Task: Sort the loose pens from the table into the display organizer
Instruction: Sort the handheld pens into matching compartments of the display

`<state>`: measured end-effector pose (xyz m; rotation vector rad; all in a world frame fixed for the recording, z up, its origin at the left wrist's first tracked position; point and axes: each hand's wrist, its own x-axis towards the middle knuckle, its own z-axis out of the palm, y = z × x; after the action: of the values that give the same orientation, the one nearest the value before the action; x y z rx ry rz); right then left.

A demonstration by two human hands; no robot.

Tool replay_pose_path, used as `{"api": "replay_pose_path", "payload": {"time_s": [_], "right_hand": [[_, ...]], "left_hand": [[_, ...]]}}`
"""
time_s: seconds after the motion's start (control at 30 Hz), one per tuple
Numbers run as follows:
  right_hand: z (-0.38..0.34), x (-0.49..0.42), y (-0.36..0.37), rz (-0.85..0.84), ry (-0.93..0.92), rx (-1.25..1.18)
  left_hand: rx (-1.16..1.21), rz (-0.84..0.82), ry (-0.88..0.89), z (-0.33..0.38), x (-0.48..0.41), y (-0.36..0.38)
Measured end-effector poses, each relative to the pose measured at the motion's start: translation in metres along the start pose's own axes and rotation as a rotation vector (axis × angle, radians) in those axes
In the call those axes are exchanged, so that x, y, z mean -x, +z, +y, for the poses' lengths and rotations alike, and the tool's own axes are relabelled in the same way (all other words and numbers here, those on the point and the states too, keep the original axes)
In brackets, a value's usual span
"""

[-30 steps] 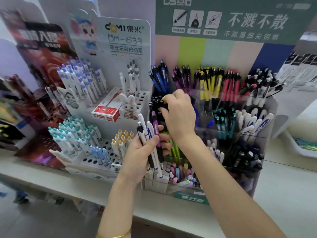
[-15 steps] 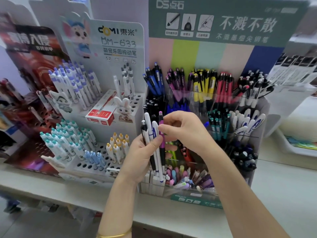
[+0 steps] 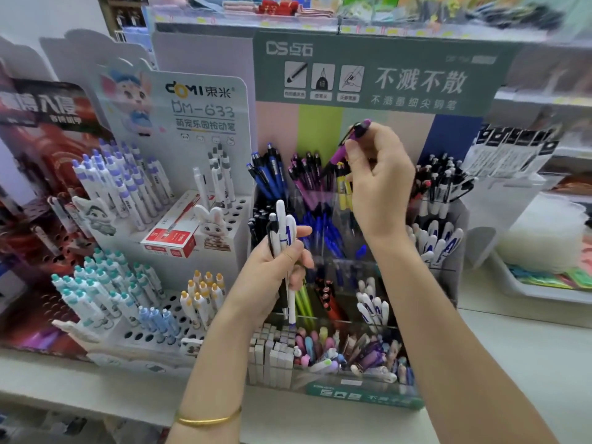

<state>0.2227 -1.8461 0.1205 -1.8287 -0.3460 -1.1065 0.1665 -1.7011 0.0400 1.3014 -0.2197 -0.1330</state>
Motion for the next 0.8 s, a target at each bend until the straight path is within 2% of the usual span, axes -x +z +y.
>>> {"api": "replay_pose_path", "payload": {"time_s": [0.2, 0.33, 0.53, 0.67, 0.8], "right_hand": [[0.014, 0.003, 0.025, -0.149, -0.086, 0.271], [0.01, -0.002, 0.037, -0.075, -0.194, 0.611], [0.006, -0.02, 0.031, -0.319, 0.023, 0.823], [0.003, -0.023, 0.033, -0.402, 0.066, 0.884], [0.003, -0.022, 0.039, -0.405, 0.039, 0.988]], "left_hand": [[0.135, -0.11, -0.028, 0.002, 0.001, -0.002], [0.156, -0.154, -0.022, 0.004, 0.002, -0.007], [0.122, -0.132, -0.024, 0.006, 0.008, -0.01], [0.123, -0.12, -0.025, 0.006, 0.011, -0.011], [0.174, -0.111, -0.035, 0.008, 0.013, -0.011]]}}
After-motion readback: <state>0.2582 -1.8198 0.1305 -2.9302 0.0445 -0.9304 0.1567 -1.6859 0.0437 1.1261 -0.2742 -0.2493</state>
